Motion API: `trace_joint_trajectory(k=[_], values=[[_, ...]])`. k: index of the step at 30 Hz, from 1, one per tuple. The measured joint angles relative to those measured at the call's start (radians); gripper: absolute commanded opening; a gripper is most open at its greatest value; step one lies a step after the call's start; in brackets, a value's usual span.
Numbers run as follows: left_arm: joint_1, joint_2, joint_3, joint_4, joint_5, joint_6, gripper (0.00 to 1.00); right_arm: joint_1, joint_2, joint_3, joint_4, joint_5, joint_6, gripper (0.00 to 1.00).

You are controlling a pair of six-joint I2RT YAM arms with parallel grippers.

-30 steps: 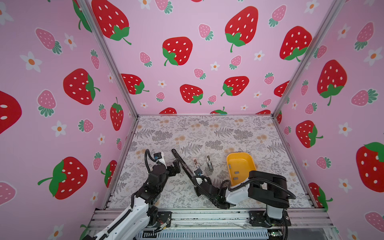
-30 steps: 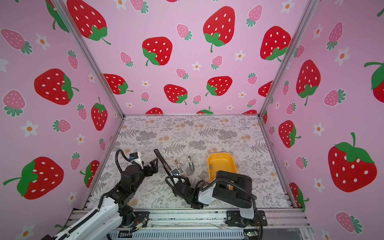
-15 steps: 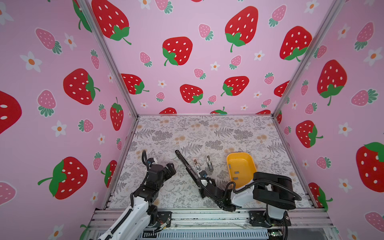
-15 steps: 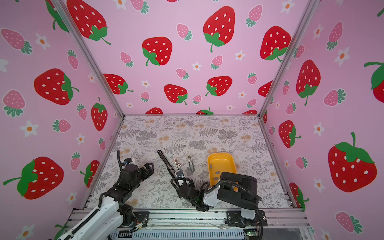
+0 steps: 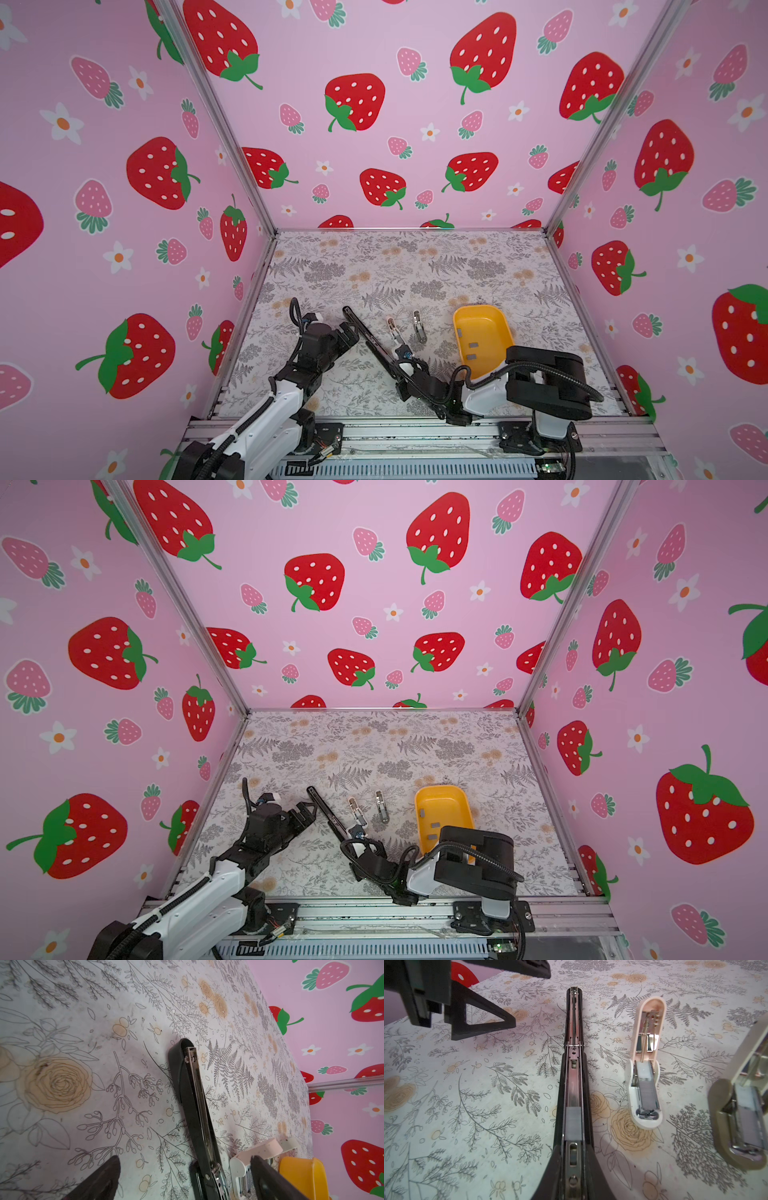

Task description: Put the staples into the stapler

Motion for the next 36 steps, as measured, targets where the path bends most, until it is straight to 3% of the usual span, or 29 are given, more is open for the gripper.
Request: trace_joint_trajectory(k=[16,24,36], values=[[-0.027,0.222,0.0,0.225,0.047,-0.045,0.99,0.002,0.002,0.0,0.035,-0.097,0.0,0.06],[-0.023,0.36,0.051,0.334,0.046,-0.042,0.99,0.003,0.003,0.0,0.047,-0.089,-0.001,0.06],[0.006,0.28,0.051,0.336,0.046,0.051,1.0,0.003,0.011,0.001,0.06,-0.083,-0.023,0.05]])
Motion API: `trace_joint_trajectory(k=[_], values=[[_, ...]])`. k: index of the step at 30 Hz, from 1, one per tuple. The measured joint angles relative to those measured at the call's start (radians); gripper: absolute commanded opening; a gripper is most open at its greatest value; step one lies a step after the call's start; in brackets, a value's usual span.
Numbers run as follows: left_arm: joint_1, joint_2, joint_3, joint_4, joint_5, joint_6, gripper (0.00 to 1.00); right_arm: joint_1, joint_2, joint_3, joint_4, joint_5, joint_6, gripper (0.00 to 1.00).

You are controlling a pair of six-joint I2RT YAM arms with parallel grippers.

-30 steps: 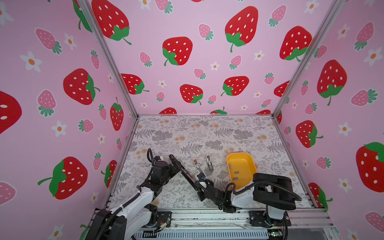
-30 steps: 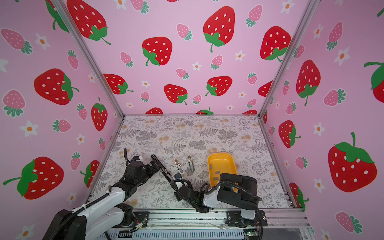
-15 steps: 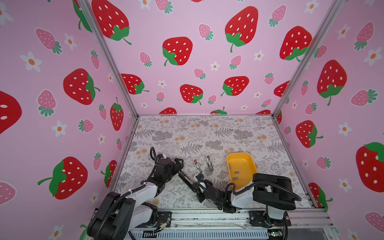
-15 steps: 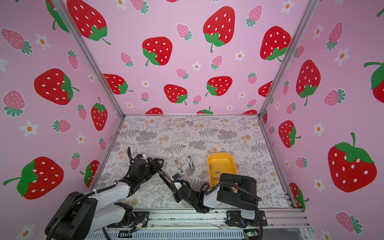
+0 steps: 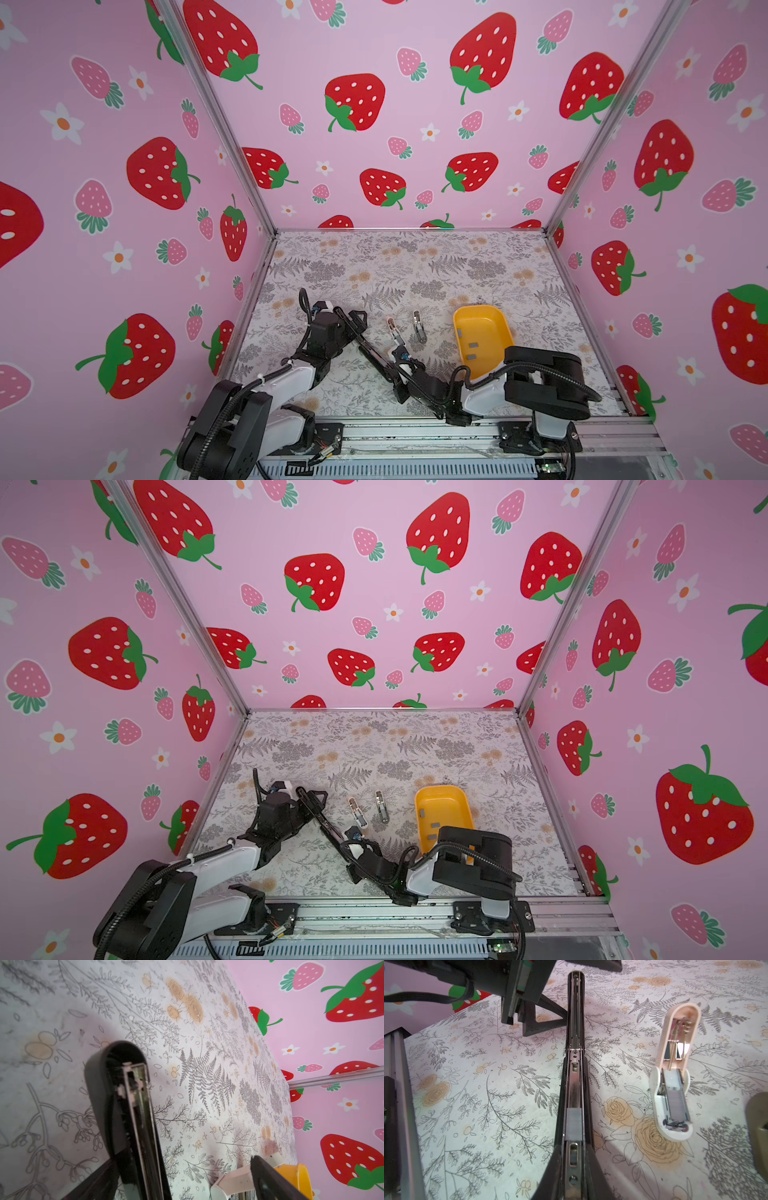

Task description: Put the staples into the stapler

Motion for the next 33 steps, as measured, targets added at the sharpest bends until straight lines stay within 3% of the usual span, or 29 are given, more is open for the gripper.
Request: trace_joint_trajectory(k=[12,19,24,33], values=[[0.01,-0.023,-0.002,0.132,0.027,0.095,0.96,0.001,0.005,0.0,0.01,-0.002,-0.002,0.05],[0.007,-0.132,-0.01,0.139,0.06,0.192,0.94,0.003,0.017,0.0,0.027,-0.002,-0.002,0.05],[-0.023,-0.146,-0.01,0.138,0.06,0.269,0.84,0.004,0.026,-0.002,0.048,-0.002,-0.002,0.05],[-0.104,-0.078,-0.031,0.155,0.051,0.371,0.77,0.007,0.03,-0.037,0.102,0.014,-0.029,0.0]])
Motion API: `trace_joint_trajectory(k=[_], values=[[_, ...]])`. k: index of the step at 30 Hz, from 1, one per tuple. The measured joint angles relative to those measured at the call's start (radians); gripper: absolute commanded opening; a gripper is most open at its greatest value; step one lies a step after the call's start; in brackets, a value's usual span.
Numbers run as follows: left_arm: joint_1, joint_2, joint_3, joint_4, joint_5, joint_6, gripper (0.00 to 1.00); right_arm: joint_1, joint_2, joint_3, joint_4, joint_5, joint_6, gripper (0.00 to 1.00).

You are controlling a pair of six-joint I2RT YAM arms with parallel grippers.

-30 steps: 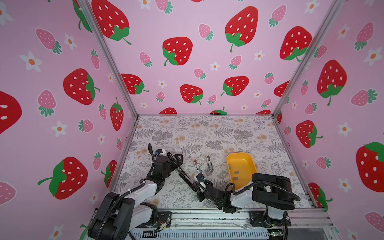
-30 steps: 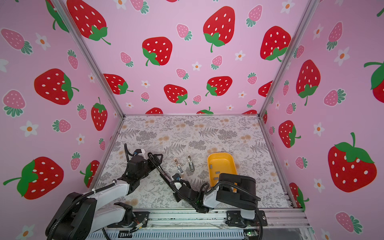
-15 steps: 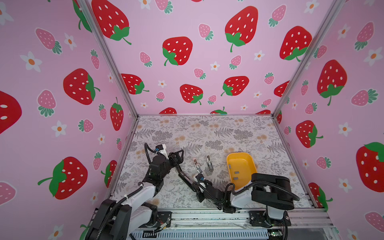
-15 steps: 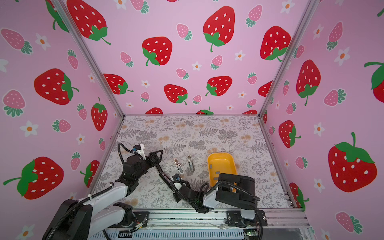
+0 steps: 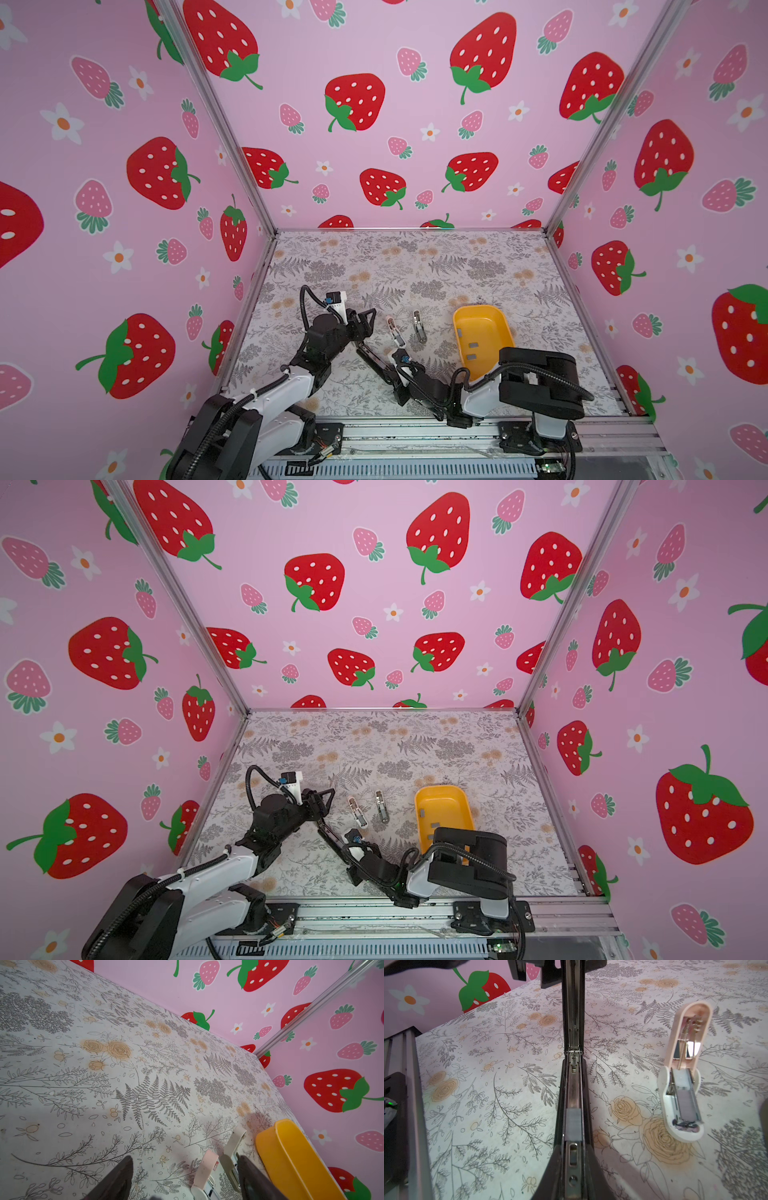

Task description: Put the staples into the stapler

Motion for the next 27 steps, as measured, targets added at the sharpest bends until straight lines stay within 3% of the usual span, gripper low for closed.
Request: trace_joint_trajectory(k=[13,27], values=[[-0.216,-0.083,-0.058,0.027,-0.148,0.231,0.69,-0.001,0.068,-0.138,0.305,-0.01,-0.136,0.0],[-0.314,-0.113,-0.09,0.059,-0.09,0.383,0.6,-0.009,0.074,-0.192,0.421,-0.032,-0.141,0.0]])
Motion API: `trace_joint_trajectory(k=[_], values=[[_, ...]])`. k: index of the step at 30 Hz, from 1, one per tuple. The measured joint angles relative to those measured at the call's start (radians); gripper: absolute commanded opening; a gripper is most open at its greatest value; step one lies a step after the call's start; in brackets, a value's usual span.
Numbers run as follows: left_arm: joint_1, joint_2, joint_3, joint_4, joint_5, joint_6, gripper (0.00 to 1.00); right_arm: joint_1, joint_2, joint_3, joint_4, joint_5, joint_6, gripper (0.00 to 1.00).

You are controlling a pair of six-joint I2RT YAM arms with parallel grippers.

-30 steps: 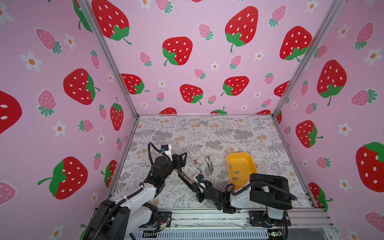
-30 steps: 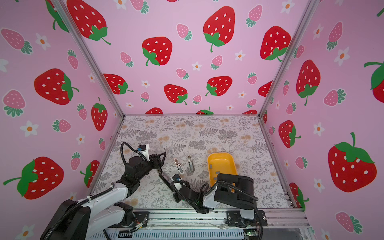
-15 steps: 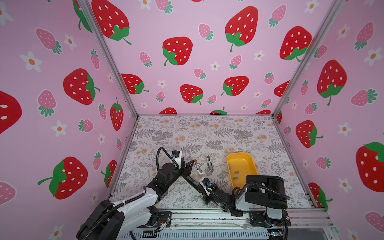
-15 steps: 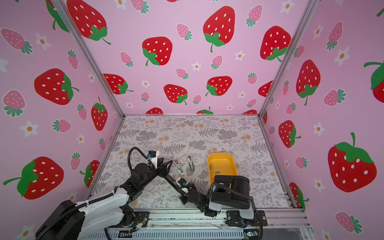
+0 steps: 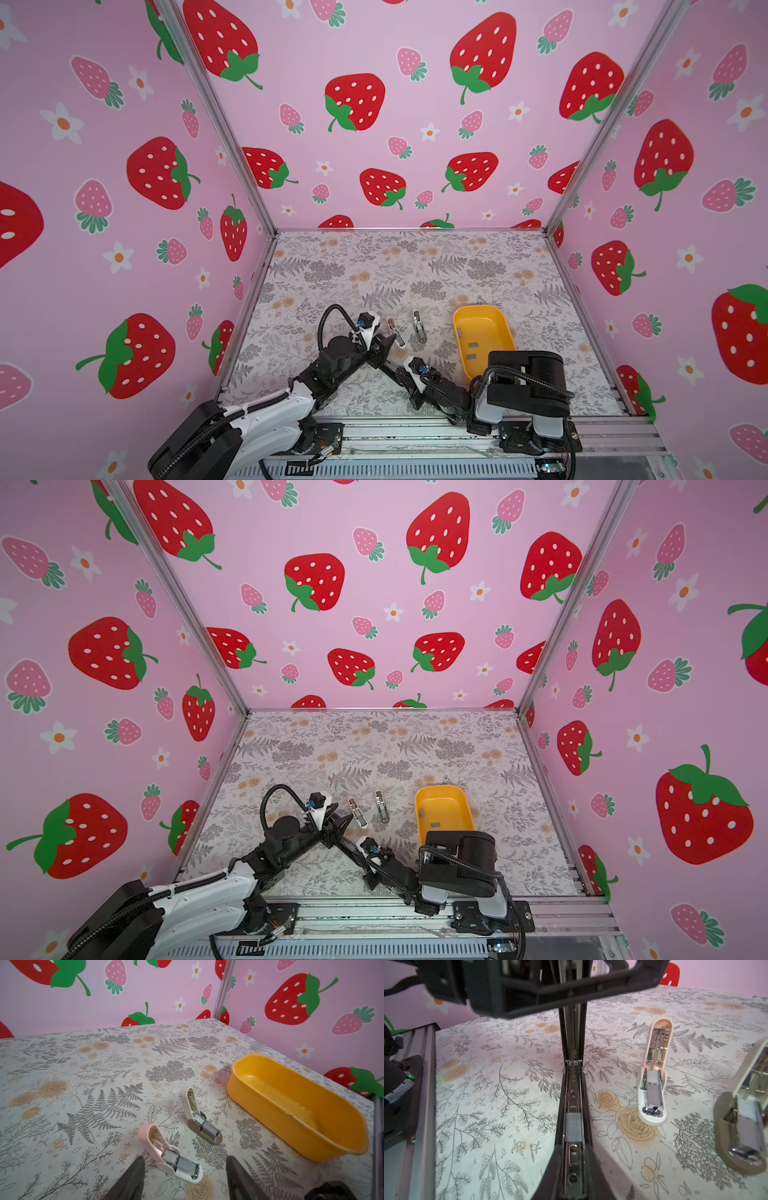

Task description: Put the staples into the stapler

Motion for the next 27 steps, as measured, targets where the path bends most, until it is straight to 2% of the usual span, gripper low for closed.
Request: trace_joint_trajectory(k=[7,13,27], values=[[-0.024,-0.027,-0.029,0.004,0.048,0.049,0.6,-0.006,0.0,0.0,0.012,-0.01,0.0,0.0],[-0.048,-0.026,-0.04,0.011,0.071,0.075,0.66,-0.011,0.0,-0.001,0.019,-0.015,0.0,0.0],[-0.099,-0.034,-0.048,0.002,0.092,0.106,0.86,-0.019,0.0,-0.005,0.024,-0.022,0.013,0.0]])
